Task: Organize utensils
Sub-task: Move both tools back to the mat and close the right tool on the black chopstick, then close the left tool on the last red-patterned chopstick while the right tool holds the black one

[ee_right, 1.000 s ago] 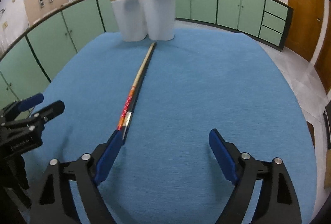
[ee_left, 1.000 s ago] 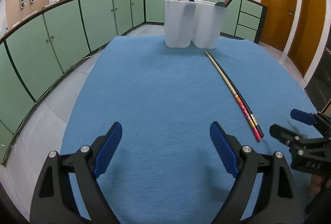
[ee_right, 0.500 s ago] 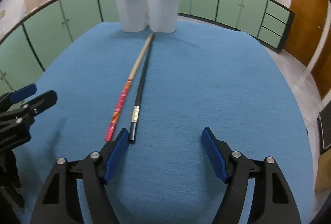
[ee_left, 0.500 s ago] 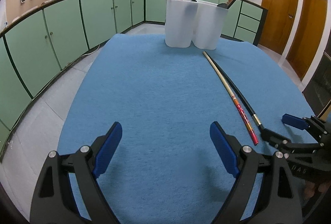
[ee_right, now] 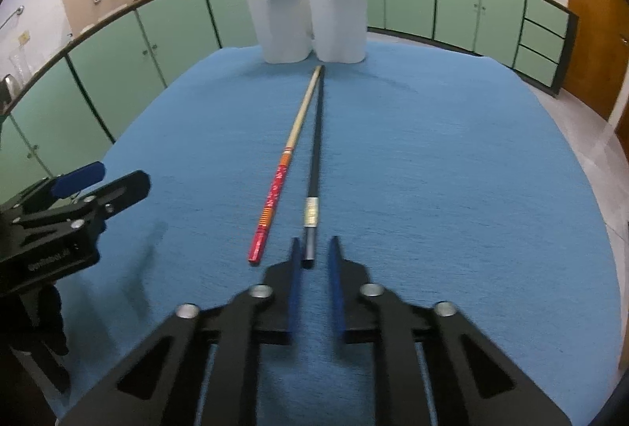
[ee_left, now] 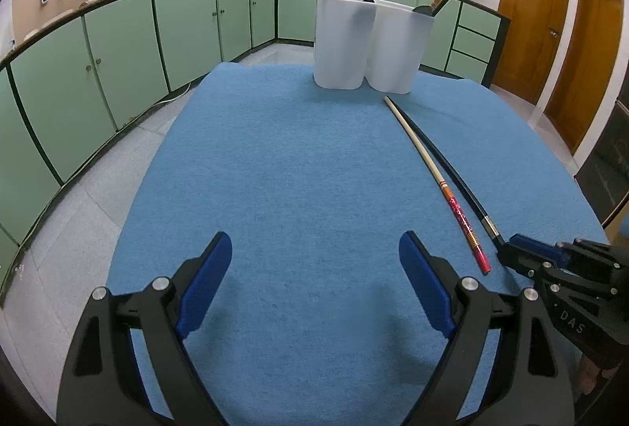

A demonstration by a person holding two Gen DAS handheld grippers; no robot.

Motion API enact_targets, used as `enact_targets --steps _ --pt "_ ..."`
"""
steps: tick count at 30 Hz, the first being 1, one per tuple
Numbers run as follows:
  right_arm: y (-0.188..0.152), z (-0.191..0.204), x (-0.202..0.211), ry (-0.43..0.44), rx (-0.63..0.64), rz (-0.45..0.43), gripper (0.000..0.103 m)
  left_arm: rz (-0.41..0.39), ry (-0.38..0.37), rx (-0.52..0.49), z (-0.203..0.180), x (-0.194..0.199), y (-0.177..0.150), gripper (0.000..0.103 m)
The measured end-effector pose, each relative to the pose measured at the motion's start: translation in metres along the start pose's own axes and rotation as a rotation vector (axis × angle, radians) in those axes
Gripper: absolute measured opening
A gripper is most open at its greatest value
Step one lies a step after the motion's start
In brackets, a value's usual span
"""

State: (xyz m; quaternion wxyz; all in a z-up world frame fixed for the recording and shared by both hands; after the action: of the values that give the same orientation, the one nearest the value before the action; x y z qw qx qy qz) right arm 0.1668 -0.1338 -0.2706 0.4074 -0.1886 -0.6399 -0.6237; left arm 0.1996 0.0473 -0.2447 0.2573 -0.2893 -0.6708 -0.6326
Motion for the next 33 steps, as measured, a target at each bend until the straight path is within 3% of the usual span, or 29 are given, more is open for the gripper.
enact_targets --steps 6,15,22,30,33 --pt "-0.003 -0.009 0.008 -0.001 -0.025 -0.016 0.006 0.018 -0.045 0.008 -0.02 -0.003 -0.001 0.084" --pt "-0.014 -0.056 0.026 -0.054 -0.108 -0.028 0.006 0.059 -0.099 -0.018 -0.076 -0.012 -0.013 0.082" --pt "-0.017 -0.082 0.034 -0.063 -0.156 -0.044 0.006 0.1 -0.099 -0.026 -0.099 -0.023 -0.017 0.07" --pt "-0.014 -0.092 0.038 -0.051 -0.167 -0.058 0.006 0.112 -0.057 -0.037 -0.108 -0.031 -0.018 0.049" --pt "-0.015 -0.094 0.04 -0.046 -0.168 -0.062 0.006 0.111 -0.043 -0.042 -0.11 -0.032 -0.018 0.036"
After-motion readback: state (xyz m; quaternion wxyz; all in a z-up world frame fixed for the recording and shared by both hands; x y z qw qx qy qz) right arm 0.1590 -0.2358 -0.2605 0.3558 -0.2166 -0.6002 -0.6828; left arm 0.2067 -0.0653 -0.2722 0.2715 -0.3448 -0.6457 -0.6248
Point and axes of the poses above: each gripper's, at about its wrist camera, not at the fingertips, and x roughly against the way its jaws point, z to its left, y to its top, the point moved 4 cm from there along -x, roughly the way its jaws point, and after that the axes turned 2 degrees about x, right-handed, at the moved point
